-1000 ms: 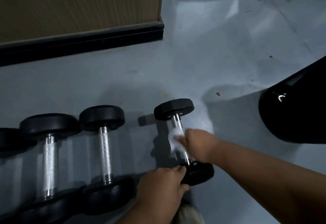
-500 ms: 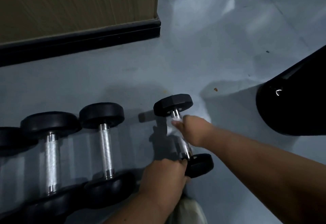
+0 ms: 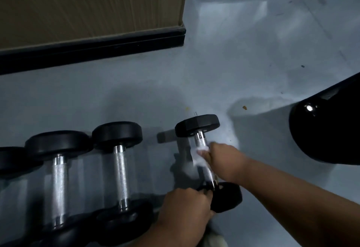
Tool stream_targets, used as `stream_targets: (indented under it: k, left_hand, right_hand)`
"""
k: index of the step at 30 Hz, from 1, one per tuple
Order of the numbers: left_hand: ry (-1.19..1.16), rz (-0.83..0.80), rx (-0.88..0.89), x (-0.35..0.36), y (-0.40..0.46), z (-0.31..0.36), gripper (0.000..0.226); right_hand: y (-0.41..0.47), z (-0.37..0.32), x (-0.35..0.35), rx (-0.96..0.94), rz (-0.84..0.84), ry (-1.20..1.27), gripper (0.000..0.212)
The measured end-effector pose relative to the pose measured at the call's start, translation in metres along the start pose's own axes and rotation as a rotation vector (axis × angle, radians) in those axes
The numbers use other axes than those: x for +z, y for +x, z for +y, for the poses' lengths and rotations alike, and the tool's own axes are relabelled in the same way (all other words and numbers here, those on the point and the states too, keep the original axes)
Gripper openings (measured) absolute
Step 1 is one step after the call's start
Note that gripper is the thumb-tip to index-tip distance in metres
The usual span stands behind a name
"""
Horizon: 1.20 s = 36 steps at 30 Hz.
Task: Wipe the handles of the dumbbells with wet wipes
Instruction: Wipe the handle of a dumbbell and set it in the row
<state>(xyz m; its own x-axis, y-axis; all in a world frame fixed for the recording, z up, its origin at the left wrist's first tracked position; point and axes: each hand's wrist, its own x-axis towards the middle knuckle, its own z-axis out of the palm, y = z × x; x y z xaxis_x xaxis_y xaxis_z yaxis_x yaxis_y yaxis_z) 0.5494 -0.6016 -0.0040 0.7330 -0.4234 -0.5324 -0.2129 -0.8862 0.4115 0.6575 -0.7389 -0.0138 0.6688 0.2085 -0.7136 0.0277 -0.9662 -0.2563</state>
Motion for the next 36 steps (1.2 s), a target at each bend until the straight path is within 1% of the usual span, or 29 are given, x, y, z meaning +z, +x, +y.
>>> stream_targets:
  k: [2,4,6,7,8,9,10,11,13,14,16,18,20,22,24,27,29,31,32,34,36]
  left_hand:
    - [-0.004,-0.052,-0.025,-0.001,0.002,-0.001,0.05]
    - [0.02,-0.079,-0.044,-0.002,0.003,-0.001,0.051]
    - [-0.002,-0.092,-0.022,-0.005,0.004,0.001,0.054]
    - [-0.014,-0.132,-0.013,-0.006,0.006,0.0,0.057]
    - [0.027,-0.182,0.005,-0.008,0.007,-0.001,0.06]
    - [0.046,-0.239,-0.02,-0.013,0.005,0.002,0.064]
    - [0.071,-0.215,-0.015,-0.015,0.005,0.002,0.065]
    - [0.049,-0.221,0.018,-0.013,0.007,0.001,0.064]
    - [0.027,-0.124,0.022,-0.007,0.01,0.0,0.057]
    - [0.023,-0.103,0.031,-0.003,0.011,-0.001,0.056]
    - [0.037,-0.091,0.024,-0.001,0.011,-0.001,0.054]
    - [0.035,-0.149,-0.018,-0.005,0.011,0.001,0.055]
    - [0.024,-0.184,-0.035,-0.003,0.013,0.001,0.055]
    - [0.01,-0.204,-0.027,-0.001,0.016,0.0,0.054]
    - [-0.035,-0.243,-0.036,-0.004,0.017,0.0,0.053]
    - [-0.072,-0.273,-0.027,-0.012,0.015,-0.001,0.053]
    - [-0.061,-0.265,-0.031,-0.013,0.015,-0.002,0.052]
    - [-0.048,-0.243,-0.025,-0.011,0.015,-0.001,0.052]
    - [-0.035,-0.224,-0.008,-0.01,0.014,-0.001,0.052]
    - [-0.012,-0.179,0.018,-0.011,0.012,-0.002,0.051]
    - [0.003,-0.138,0.02,-0.011,0.008,-0.002,0.049]
  right_hand:
    - [0.017,-0.008,-0.009,0.02,0.079,0.018,0.039]
    - [0.024,-0.009,-0.011,0.03,0.094,0.042,0.041]
    - [0.011,-0.004,-0.008,0.007,0.023,0.015,0.039]
    - [0.001,0.0,-0.005,-0.031,-0.047,-0.037,0.038]
    - [-0.01,0.005,-0.001,-0.067,-0.13,-0.087,0.036]
    - [-0.018,0.01,0.003,-0.084,-0.198,-0.125,0.035]
    - [-0.023,0.013,0.005,-0.09,-0.252,-0.145,0.035]
    - [-0.024,0.015,0.005,-0.089,-0.281,-0.154,0.034]
    - [-0.015,0.014,0.0,-0.08,-0.299,-0.135,0.035]
    - [-0.008,0.011,-0.004,-0.07,-0.268,-0.095,0.034]
    - [0.008,0.001,-0.016,-0.048,-0.115,-0.028,0.035]
    - [0.021,-0.006,-0.024,-0.013,0.036,0.027,0.039]
    - [0.025,-0.008,-0.019,-0.01,0.068,0.056,0.039]
    - [0.018,-0.006,-0.012,-0.026,0.066,0.087,0.032]
    - [0.006,0.0,-0.007,-0.04,-0.003,0.111,0.027]
    - [-0.01,0.011,-0.002,-0.061,-0.216,0.029,0.027]
    - [-0.013,0.018,0.004,-0.031,-0.267,0.018,0.028]
    - [-0.01,0.019,0.005,-0.023,-0.235,0.039,0.033]
    - [-0.005,0.018,0.005,-0.034,-0.192,0.048,0.034]
    - [0.007,0.012,0.002,-0.058,-0.036,0.062,0.033]
    - [0.018,0.005,-0.002,-0.049,0.112,0.1,0.038]
